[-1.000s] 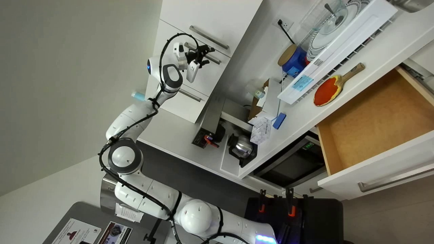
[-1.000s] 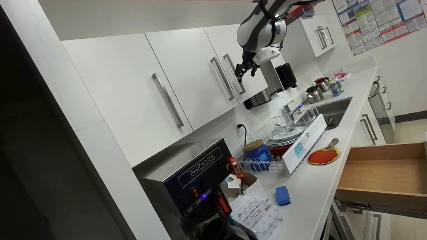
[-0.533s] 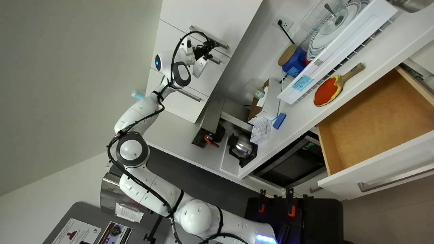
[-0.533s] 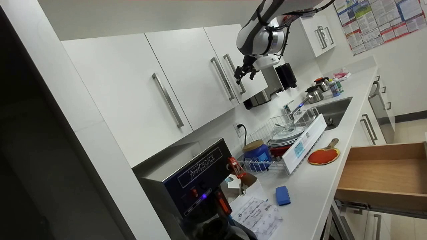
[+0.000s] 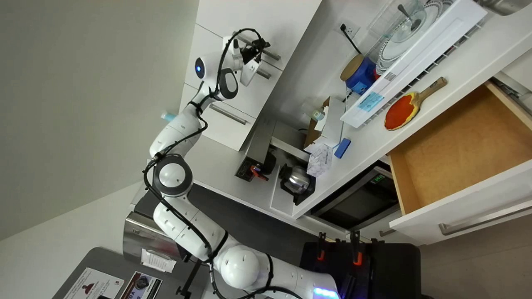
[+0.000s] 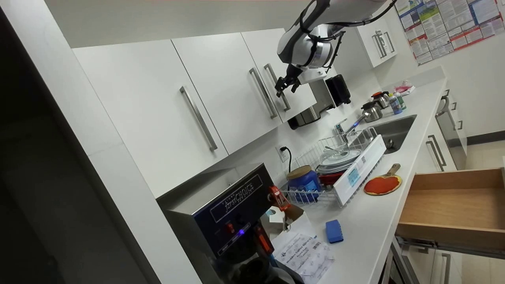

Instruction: Open the right file cabinet drawer on top of rack

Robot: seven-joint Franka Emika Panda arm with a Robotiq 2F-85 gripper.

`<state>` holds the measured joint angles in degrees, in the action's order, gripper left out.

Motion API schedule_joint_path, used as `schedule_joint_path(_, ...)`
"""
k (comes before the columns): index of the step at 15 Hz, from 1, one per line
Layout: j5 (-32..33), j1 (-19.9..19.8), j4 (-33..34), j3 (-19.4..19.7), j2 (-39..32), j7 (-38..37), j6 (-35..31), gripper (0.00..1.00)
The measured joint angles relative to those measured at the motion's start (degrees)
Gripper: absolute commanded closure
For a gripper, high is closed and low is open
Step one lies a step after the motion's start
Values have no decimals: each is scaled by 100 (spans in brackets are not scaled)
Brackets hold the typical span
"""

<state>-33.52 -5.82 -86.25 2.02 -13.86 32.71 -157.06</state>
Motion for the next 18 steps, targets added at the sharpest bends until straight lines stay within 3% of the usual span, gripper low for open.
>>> schedule_joint_path(4, -145, -22, 300, -12, -252, 103, 0, 0)
schedule_joint_path(5, -152, -23, 356, -14, -308, 103, 0, 25)
schedule_joint_path(7, -161, -23, 471, -27, -418, 103, 0, 34)
schedule_joint_path(13, -162, -36, 604, -141, -511, 109, 0, 81)
schedule_joint_path(16, -168, -98, 607, -151, -510, 108, 10, 97)
schedule_joint_path(18, -182, -110, 596, -171, -493, 108, 26, 95)
